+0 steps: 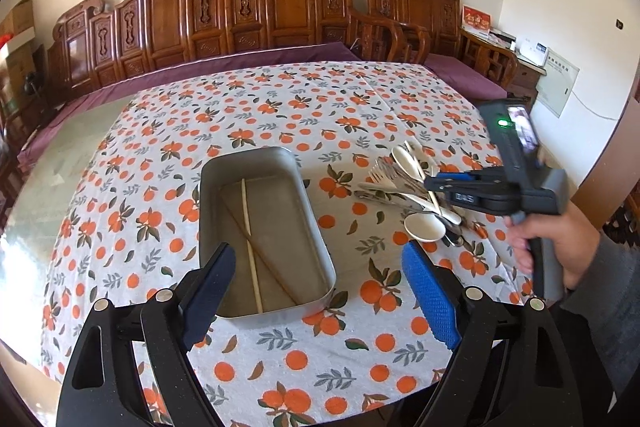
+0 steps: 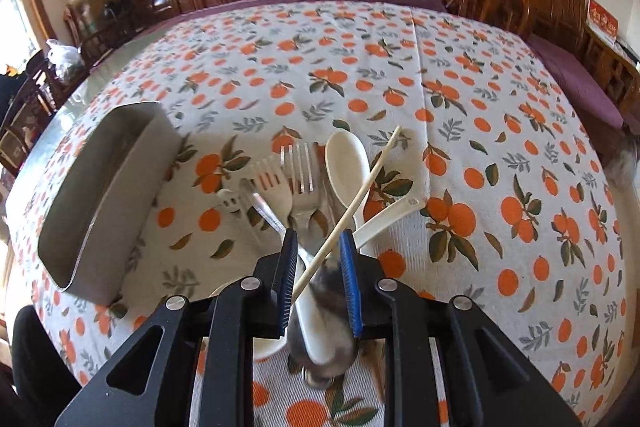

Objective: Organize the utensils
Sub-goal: 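Return the right tool to the pile and grasp another wooden chopstick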

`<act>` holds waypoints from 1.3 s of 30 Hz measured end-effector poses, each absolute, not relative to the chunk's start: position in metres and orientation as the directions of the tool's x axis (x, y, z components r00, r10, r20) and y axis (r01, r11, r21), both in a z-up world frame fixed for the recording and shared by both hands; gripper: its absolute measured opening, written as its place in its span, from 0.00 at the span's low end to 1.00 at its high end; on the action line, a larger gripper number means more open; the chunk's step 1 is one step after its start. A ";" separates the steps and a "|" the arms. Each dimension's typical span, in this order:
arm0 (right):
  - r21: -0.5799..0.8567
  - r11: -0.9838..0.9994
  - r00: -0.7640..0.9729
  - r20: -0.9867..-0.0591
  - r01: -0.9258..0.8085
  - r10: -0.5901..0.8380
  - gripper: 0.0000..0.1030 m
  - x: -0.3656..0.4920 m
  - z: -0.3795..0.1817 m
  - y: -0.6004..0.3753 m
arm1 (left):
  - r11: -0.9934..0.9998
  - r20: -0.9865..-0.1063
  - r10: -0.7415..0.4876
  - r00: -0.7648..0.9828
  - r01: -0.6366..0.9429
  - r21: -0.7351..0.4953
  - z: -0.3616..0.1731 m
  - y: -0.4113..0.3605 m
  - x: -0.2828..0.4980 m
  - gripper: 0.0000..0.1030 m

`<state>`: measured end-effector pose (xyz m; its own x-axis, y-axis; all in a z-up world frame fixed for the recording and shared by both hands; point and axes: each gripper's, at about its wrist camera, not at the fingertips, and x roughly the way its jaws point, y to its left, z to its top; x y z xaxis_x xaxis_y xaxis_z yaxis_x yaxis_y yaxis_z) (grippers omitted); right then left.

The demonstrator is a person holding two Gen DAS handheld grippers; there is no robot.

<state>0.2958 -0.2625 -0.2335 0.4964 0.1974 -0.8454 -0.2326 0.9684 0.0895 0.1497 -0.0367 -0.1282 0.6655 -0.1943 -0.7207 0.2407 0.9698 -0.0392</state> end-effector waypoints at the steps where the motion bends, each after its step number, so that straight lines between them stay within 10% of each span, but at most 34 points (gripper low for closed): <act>1: 0.087 0.969 0.486 -0.853 -0.230 0.192 0.23 0.300 -0.236 -0.262 | 0.970 -0.721 -0.195 0.665 0.241 -0.039 -0.128 -0.037 0.150 0.79; 19: 0.042 0.980 0.427 -0.896 -0.195 0.123 0.00 0.306 -0.235 -0.278 | 0.964 -0.736 -0.193 0.649 0.263 -0.021 -0.133 -0.057 0.147 0.79; 27: 0.147 0.973 0.474 -0.854 -0.179 0.217 0.03 0.310 -0.221 -0.278 | 0.962 -0.738 -0.198 0.645 0.271 -0.021 -0.135 -0.063 0.144 0.79; 31: 0.189 0.971 0.453 -0.859 -0.148 0.237 0.24 0.324 -0.230 -0.271 | 0.964 -0.737 -0.197 0.646 0.265 -0.026 -0.135 -0.061 0.145 0.79; 39: 0.278 0.960 0.384 -0.882 -0.043 0.273 0.24 0.346 -0.255 -0.271 | 0.967 -0.738 -0.208 0.642 0.248 -0.057 -0.138 -0.050 0.151 0.79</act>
